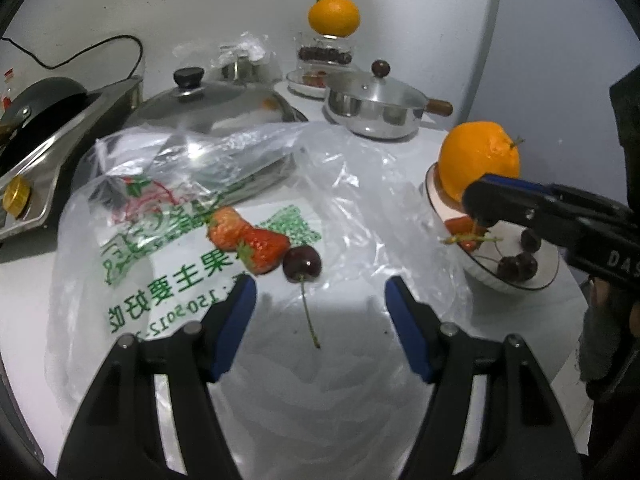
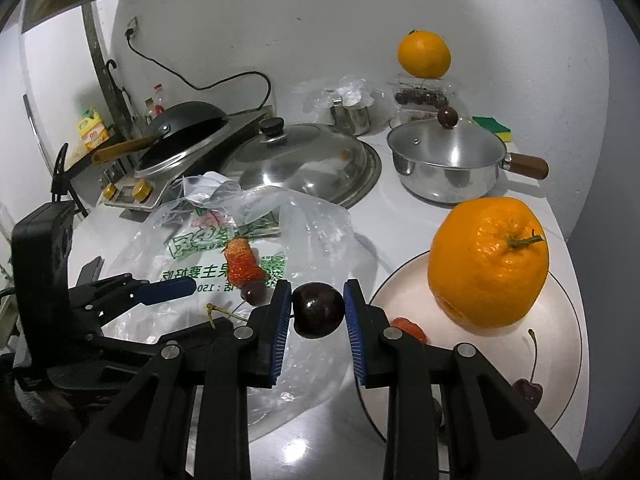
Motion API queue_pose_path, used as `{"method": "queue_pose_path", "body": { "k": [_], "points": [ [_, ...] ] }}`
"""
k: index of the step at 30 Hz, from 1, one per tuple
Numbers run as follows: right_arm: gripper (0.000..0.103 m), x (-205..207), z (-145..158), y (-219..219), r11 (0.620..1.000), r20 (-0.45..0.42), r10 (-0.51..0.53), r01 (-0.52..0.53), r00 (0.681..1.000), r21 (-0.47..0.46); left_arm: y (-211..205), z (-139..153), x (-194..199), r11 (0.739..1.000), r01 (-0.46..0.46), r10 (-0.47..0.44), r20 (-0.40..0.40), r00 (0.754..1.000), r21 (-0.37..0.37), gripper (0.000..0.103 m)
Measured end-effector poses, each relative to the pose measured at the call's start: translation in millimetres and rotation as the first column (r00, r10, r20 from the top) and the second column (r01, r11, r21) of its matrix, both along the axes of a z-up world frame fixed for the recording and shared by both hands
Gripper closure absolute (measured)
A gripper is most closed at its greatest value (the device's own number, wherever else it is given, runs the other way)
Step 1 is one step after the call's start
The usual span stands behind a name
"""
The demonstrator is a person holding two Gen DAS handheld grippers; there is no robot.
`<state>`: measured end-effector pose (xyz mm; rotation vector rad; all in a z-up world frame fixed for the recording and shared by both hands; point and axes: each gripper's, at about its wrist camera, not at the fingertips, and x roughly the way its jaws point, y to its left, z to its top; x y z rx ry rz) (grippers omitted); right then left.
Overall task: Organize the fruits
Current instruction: 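Lower the left gripper to a cherry in the bag while the right gripper lifts its cherry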
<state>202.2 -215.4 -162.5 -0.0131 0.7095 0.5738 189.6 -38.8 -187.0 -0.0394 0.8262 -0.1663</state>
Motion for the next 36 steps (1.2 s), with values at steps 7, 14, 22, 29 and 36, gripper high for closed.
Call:
{"method": "queue_pose_path", "body": {
  "k": [7, 14, 22, 29, 36],
  "points": [
    [0.074, 9, -7, -5, 1.0, -0.014, 0.006, -0.006, 1.0, 0.013, -7, -9, 14, 1.0, 0.006, -0.005, -0.027, 1.0, 0.02, 0.035],
    [0.074, 15, -13, -7, 1.0, -0.025, 0.012, -0.011, 1.0, 0.018, -12, -17, 22, 0.999, 0.024, -0.022, -0.054, 0.998, 0.022, 0.039],
    [0.074, 16, -17, -7, 0.999, -0.03, 0.024, -0.024, 0.999, 0.025, -21, -27, 28, 0.999, 0.043, -0.042, -0.082, 0.996, 0.019, 0.039],
    [0.074, 17, -18, -9, 0.999, -0.031, 0.026, -0.025, 0.999, 0.026, -16, -29, 34, 0.999, 0.032, -0.032, -0.088, 0.996, 0.003, 0.039],
    [0.074, 16, -19, -9, 1.0, -0.03, 0.021, -0.021, 0.999, 0.024, -28, -19, 30, 0.993, 0.115, -0.116, -0.039, 0.992, -0.016, 0.039]
  ]
}}
